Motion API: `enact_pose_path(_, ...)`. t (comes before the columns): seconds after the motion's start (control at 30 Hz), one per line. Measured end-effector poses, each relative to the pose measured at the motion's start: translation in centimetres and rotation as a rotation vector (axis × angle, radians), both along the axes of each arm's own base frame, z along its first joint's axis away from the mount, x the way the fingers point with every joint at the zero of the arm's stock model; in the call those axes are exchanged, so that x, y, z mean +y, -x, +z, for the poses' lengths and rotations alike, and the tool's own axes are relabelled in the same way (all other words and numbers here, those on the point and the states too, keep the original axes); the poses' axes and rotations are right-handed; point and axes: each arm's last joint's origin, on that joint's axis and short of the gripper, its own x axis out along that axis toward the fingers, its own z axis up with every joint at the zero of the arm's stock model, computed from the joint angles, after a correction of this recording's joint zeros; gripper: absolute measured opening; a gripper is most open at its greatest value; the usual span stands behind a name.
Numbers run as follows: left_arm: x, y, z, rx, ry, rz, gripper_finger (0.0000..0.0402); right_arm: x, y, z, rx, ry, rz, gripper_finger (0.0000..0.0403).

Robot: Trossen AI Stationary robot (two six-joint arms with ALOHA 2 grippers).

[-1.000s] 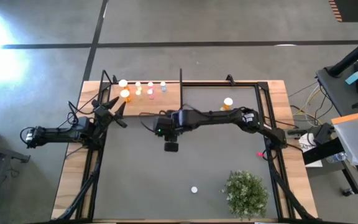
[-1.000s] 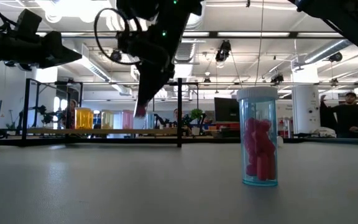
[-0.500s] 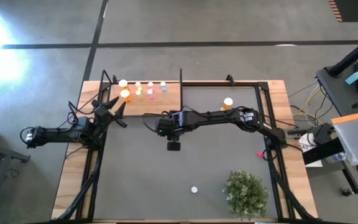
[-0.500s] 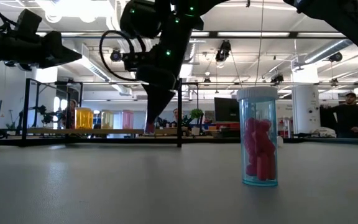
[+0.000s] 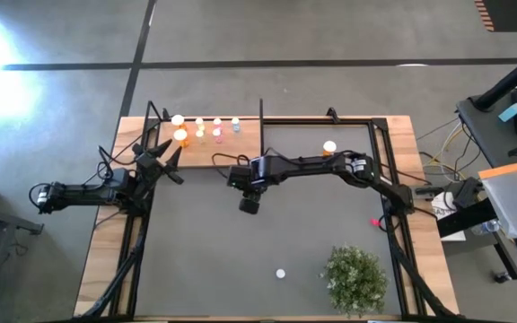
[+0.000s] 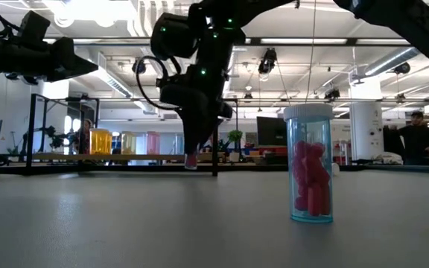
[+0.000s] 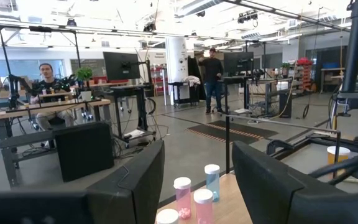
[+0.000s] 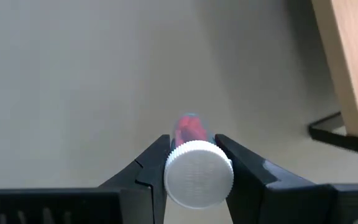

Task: Pick and place medicine bottles onto shelf by color
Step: Move the top blue pill bottle to the middle of the table

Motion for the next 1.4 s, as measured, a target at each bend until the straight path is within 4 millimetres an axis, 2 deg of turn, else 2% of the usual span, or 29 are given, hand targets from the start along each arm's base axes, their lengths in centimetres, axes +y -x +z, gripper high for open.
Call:
enact_pose_path(0.17, 0.0, 0.0, 0.0, 0.0, 0.0, 0.0, 0.0173, -1.3, 0.3, -0.4, 0.005, -0.047, -0.083, 0.0114)
enact_pose_path(0.57, 0.0, 0.0, 0.0, 0.0, 0.0, 0.0, 0.0173, -3.0, 0.7, -0.8, -0.006, -0.111, -0.313, 0.0114)
enact_pose_path(0.93, 0.0, 0.0, 0.0, 0.0, 0.0, 0.0, 0.0173, -2.2, 0.6, -0.8, -0.017, -0.132, -0.373, 0.0114)
enact_pose_path(1.4, 0.0, 0.0, 0.0, 0.0, 0.0, 0.0, 0.0173, -1.9, 0.7, -1.0, -0.045, -0.203, -0.676, 0.0114)
